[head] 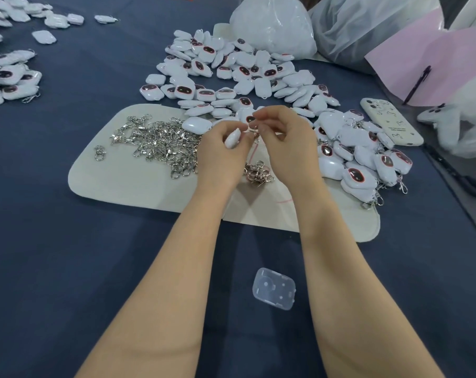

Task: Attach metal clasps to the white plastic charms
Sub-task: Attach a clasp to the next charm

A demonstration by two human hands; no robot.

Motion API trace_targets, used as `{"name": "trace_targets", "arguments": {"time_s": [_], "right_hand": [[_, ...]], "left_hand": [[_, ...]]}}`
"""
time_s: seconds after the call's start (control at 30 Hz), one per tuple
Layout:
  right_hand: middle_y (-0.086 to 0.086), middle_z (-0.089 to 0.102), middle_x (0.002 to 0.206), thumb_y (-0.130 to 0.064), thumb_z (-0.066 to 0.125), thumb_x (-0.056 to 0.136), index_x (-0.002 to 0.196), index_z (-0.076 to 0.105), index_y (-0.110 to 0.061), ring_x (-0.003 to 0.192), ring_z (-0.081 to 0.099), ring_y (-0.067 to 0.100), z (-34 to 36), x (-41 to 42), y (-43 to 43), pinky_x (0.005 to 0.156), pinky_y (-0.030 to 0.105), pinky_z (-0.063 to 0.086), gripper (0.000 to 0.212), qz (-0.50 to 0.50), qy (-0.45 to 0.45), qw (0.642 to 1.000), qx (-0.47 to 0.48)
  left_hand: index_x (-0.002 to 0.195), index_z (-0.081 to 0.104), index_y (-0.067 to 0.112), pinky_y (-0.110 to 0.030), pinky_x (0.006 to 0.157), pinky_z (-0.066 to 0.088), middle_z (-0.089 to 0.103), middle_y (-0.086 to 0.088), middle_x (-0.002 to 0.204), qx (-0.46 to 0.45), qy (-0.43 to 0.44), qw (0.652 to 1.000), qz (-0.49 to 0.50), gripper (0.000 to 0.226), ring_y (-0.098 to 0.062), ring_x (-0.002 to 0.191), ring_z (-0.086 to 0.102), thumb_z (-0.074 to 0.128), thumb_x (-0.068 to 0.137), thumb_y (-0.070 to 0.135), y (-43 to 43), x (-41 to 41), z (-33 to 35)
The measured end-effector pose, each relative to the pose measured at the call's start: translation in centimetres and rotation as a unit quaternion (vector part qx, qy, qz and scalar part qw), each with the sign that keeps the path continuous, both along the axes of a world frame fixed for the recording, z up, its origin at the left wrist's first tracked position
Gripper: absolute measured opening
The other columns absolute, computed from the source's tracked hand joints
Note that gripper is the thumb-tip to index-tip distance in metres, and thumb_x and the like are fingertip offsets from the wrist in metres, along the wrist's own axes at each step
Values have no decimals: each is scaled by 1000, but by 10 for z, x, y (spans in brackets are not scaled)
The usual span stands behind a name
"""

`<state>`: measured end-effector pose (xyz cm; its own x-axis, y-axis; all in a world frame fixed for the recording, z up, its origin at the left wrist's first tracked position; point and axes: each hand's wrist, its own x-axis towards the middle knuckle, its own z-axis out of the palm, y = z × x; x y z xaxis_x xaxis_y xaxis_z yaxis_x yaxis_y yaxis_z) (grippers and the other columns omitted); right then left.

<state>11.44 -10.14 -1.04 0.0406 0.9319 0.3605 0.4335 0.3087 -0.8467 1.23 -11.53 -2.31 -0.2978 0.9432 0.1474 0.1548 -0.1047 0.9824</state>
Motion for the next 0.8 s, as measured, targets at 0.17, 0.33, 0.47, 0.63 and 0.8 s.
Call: {"name": "trace_targets", "arguments": {"time_s": [0.17,0.33,0.47,0.63,0.8], "right_hand": [[-8,69,88,-3,53,91,100,66,-16,84,65,6,-3,-5,-1,73,11,46,21,-1,-23,1000,16],[-2,71,97,0,50,91,107,65,-13,91,65,6,-3,-7,-3,80,13,47,26,9,-44,999,22],[-1,67,100,-4,43,96,112,60,-11,94,64,14,-1,-6,-1,88,25,49,25,3,-5,1000,-19],[-15,61,82,-8,57,90,93,64,-15,79,58,1,-1,-6,0,76,11,46,10,3,-21,999,-30],[-12,61,79,-14,59,89,89,63,-16,72,55,-1,-3,-7,-1,70,8,43,5,-9,-50,998,-39]], "left_hand": [[86,67,16,-26,73,48,66,0,80,-7,-5,1000,-18,5,-10,74,58,64,86,13,-2,-1,1],[84,68,12,-28,68,44,63,-3,76,-4,2,1000,-16,6,-13,71,53,63,87,13,-2,0,0],[82,67,17,-29,74,48,64,4,74,-16,-18,1000,9,7,-12,73,57,62,87,15,1,-3,-1],[84,67,15,-29,74,47,66,2,78,-11,13,1000,19,9,-15,77,59,60,89,16,2,-3,-2],[90,68,10,-23,66,43,65,3,79,-1,46,998,35,14,-12,76,58,58,91,19,1,-1,-3]]}}
